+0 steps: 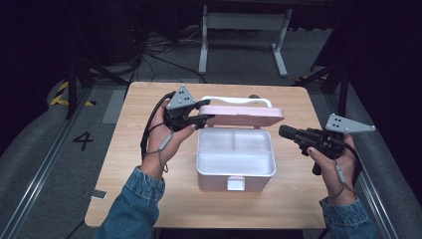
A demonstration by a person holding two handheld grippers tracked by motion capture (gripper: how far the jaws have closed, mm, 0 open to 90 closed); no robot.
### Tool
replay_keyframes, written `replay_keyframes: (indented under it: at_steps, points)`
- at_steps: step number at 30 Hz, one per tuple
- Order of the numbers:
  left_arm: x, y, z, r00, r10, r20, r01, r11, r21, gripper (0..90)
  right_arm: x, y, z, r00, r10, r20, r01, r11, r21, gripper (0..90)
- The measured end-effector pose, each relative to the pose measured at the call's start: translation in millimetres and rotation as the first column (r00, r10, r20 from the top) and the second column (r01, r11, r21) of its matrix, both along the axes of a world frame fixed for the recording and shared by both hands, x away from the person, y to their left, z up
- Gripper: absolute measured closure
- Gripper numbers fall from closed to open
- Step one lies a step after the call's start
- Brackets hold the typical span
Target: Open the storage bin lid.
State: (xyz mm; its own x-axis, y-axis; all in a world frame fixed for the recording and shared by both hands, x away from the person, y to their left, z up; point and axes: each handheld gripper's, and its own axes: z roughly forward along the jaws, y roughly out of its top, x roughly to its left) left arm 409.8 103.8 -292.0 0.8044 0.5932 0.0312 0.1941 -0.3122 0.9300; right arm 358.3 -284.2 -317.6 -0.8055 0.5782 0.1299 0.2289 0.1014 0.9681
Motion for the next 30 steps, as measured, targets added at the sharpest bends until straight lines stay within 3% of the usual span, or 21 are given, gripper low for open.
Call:
replay_keyframes:
  at_steps: [11, 19, 27, 30]
  points:
    - [19.2, -0.5, 3.5, 0.9998, 0.017, -0.009, -0.017, 0.9998, -0.014, 62.7, -13.7, -20.3, -1.3, 0.9981, -0.062, 0.002, 0.062, 0.998, -0.009, 84.9]
    - [35.7, 0.2, 0.6, 0.9989, 0.042, -0.020, -0.043, 0.9976, -0.054, 63.6, -20.3, -29.6, -2.6, 0.9955, -0.095, 0.001, 0.095, 0.995, -0.012, 84.7]
    - [52.3, -3.5, 0.3, 0.9963, 0.080, -0.032, -0.081, 0.9959, -0.039, 64.1, -19.7, -31.6, -4.6, 0.9945, -0.105, -0.004, 0.105, 0.994, -0.025, 83.8]
    - [60.7, -5.0, 1.2, 0.9945, 0.090, -0.053, -0.092, 0.9954, -0.028, 63.9, -18.5, -31.6, -5.5, 0.9942, -0.107, -0.004, 0.107, 0.994, -0.031, 83.4]
